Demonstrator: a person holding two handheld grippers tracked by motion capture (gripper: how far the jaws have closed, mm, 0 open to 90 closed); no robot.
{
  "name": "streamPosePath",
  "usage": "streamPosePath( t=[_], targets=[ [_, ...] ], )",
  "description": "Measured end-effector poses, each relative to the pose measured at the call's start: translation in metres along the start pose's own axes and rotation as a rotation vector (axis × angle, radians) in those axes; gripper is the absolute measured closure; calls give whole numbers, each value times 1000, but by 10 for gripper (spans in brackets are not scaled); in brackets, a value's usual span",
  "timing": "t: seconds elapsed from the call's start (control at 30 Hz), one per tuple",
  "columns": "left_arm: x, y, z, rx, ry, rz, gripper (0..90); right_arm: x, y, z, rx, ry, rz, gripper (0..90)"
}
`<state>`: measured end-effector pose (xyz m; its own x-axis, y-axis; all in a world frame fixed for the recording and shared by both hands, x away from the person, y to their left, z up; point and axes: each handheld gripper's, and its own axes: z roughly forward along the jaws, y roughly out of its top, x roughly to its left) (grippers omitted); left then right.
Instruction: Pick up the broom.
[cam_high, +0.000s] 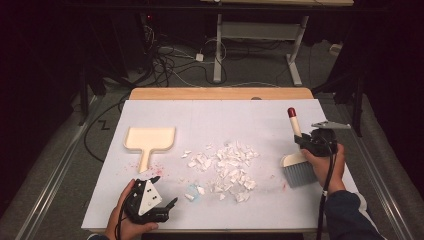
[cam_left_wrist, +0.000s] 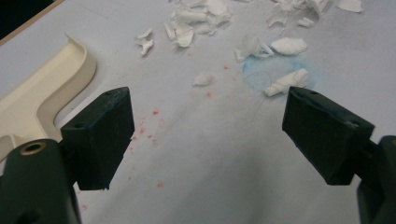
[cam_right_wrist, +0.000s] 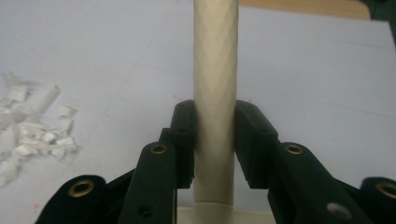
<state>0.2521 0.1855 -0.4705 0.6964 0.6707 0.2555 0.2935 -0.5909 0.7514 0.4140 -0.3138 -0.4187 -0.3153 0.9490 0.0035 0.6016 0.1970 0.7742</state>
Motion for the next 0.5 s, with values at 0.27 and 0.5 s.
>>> streamPosePath(
  t=[0.27, 0.5],
  targets=[
    [-2, 12, -1, -44, -34, -52, 166, 6, -2, -32, -104, 29, -12, 713],
    [-24, 53, 6, -124, -127, -49, 181, 26, 3, -62, -190, 72, -59, 716]
  ],
)
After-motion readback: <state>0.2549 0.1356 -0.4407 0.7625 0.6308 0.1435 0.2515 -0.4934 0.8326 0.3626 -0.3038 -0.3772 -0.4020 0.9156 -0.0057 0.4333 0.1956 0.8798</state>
